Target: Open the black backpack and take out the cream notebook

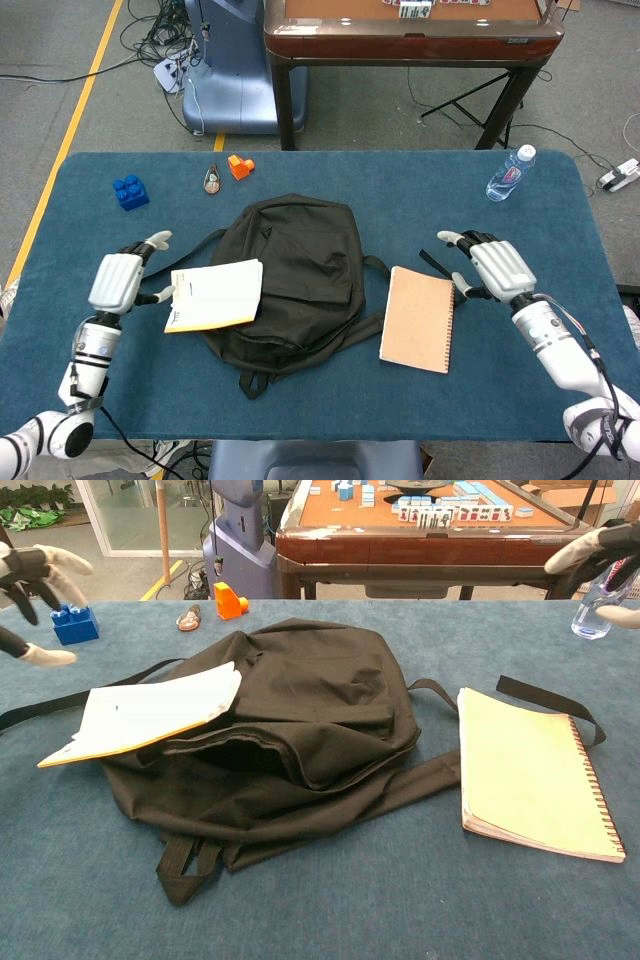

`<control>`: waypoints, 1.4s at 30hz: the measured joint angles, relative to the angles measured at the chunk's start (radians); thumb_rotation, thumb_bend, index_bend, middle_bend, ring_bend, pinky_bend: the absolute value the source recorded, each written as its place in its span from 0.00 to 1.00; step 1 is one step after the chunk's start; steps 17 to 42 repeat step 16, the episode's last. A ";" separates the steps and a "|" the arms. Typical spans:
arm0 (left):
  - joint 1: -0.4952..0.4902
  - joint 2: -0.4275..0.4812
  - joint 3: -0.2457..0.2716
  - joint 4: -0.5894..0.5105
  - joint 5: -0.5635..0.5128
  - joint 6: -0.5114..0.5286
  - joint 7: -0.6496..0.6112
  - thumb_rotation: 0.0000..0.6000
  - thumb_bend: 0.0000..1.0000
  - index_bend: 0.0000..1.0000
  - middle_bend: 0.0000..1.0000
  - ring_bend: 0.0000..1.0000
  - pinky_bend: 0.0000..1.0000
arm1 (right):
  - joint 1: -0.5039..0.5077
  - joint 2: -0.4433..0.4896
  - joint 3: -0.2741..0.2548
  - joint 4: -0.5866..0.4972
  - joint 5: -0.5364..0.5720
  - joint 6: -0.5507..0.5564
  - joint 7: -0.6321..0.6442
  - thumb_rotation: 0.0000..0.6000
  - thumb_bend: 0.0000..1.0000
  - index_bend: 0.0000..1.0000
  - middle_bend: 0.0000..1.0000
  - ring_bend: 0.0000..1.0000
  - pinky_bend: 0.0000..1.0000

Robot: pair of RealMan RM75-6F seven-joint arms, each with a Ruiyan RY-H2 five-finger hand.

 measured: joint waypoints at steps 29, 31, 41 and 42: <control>0.257 0.141 0.101 -0.172 -0.024 0.203 0.210 1.00 0.16 0.27 0.31 0.32 0.36 | -0.301 0.009 -0.100 -0.060 -0.094 0.387 -0.136 1.00 0.42 0.26 0.32 0.22 0.21; 0.257 0.141 0.101 -0.172 -0.024 0.203 0.210 1.00 0.16 0.27 0.31 0.32 0.36 | -0.301 0.009 -0.100 -0.060 -0.094 0.387 -0.136 1.00 0.42 0.26 0.32 0.22 0.21; 0.257 0.141 0.101 -0.172 -0.024 0.203 0.210 1.00 0.16 0.27 0.31 0.32 0.36 | -0.301 0.009 -0.100 -0.060 -0.094 0.387 -0.136 1.00 0.42 0.26 0.32 0.22 0.21; 0.257 0.141 0.101 -0.172 -0.024 0.203 0.210 1.00 0.16 0.27 0.31 0.32 0.36 | -0.301 0.009 -0.100 -0.060 -0.094 0.387 -0.136 1.00 0.42 0.26 0.32 0.22 0.21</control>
